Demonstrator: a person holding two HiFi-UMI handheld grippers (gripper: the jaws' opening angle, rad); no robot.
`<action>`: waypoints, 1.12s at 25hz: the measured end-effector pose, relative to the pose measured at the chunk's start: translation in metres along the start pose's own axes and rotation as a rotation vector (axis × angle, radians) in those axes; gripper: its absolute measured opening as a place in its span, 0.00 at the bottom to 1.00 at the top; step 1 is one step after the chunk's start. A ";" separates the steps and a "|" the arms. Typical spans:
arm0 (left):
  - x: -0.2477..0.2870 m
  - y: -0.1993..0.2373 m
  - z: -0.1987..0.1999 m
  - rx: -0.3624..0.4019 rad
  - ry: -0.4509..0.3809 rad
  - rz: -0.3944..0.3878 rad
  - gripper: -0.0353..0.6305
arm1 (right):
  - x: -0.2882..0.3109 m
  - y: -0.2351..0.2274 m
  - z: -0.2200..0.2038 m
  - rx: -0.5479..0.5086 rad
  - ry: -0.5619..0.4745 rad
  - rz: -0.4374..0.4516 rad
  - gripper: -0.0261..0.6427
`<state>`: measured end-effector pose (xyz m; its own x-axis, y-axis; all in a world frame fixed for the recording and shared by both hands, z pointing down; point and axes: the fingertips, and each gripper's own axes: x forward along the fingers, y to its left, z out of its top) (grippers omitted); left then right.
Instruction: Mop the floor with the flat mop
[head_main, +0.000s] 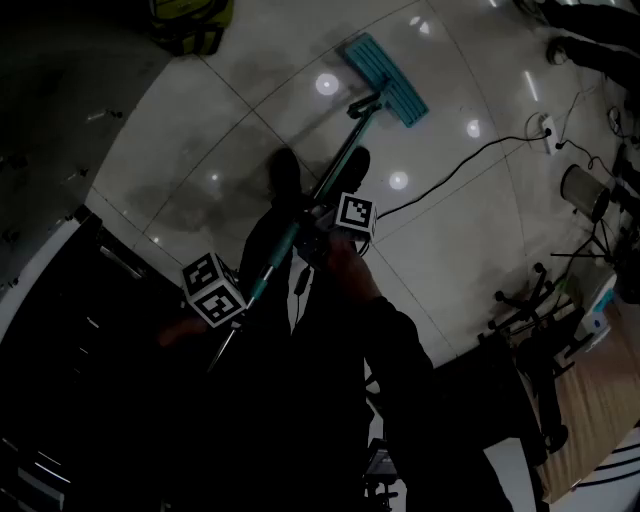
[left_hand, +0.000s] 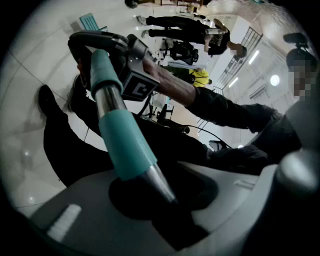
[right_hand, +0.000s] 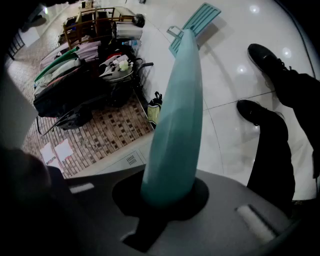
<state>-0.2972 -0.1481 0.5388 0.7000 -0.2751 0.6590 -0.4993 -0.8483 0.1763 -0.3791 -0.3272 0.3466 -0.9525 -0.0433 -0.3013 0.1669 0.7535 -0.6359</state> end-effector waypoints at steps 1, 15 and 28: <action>-0.004 0.003 0.003 -0.001 0.007 0.012 0.24 | 0.003 0.000 0.003 0.008 0.004 0.001 0.08; -0.036 0.028 0.115 -0.056 0.001 0.009 0.22 | 0.002 0.014 0.118 0.075 -0.038 0.050 0.08; 0.002 0.013 0.354 -0.036 0.027 -0.021 0.20 | -0.108 0.062 0.347 0.055 -0.160 0.044 0.08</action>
<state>-0.1215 -0.3196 0.2830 0.6965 -0.2445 0.6746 -0.5033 -0.8366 0.2163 -0.1775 -0.5034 0.0932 -0.8922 -0.1180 -0.4360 0.2254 0.7201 -0.6563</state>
